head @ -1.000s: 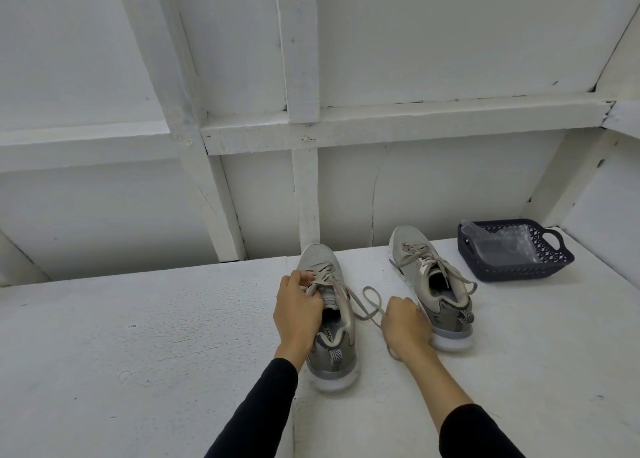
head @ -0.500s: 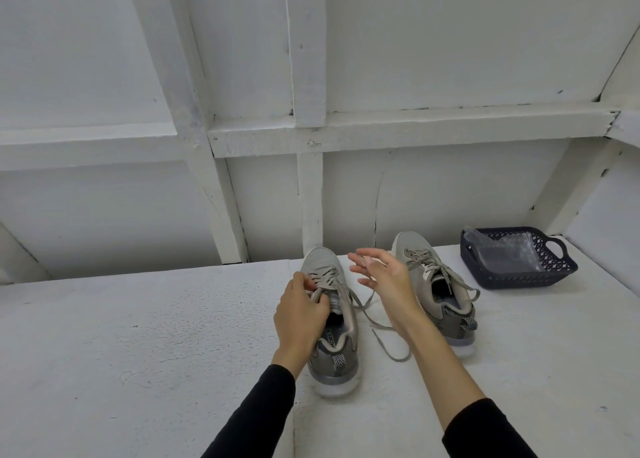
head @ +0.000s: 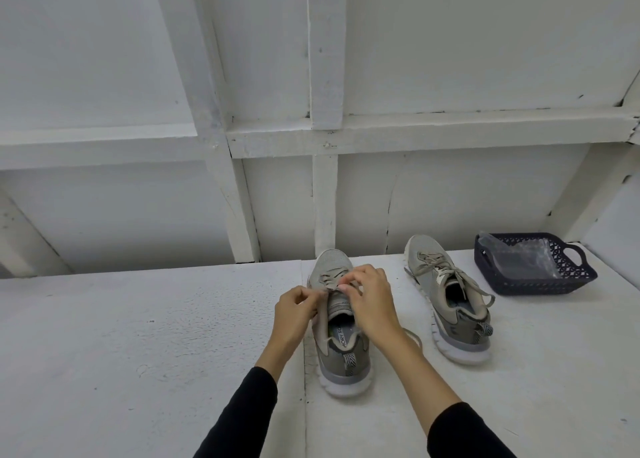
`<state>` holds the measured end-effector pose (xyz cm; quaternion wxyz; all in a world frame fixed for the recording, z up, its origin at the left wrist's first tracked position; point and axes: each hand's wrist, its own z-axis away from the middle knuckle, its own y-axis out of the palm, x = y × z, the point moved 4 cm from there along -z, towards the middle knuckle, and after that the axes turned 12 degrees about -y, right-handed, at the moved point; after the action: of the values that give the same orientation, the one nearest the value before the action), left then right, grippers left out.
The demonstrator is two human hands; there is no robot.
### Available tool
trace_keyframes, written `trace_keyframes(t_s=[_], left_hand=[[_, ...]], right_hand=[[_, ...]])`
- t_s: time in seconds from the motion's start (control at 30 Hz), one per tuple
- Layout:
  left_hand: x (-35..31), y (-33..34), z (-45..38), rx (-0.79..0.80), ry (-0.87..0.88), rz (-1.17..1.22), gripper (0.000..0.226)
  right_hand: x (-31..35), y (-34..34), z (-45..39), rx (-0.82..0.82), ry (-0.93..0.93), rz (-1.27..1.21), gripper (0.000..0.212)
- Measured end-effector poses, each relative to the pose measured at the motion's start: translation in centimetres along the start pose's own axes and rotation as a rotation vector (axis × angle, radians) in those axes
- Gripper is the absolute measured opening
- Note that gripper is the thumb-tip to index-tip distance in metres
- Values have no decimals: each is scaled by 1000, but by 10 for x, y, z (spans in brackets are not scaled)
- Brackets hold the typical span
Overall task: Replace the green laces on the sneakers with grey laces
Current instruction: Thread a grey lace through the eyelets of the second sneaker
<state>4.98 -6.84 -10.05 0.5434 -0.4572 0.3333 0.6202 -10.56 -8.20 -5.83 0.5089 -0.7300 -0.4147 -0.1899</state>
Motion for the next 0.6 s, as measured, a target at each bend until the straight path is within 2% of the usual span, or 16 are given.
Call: trace_keyframes(t_s=[0.13, 0.4, 0.6], left_hand=[[3, -5, -4, 129, -99, 169, 14], [2, -6, -4, 180, -109, 213, 9], [4, -7, -8, 200, -99, 189, 10]], right_hand=[[-6, 16, 2, 52, 34, -12, 5], [-11, 24, 1, -15, 107, -113, 2], [-7, 27, -2, 62, 23, 38, 5]])
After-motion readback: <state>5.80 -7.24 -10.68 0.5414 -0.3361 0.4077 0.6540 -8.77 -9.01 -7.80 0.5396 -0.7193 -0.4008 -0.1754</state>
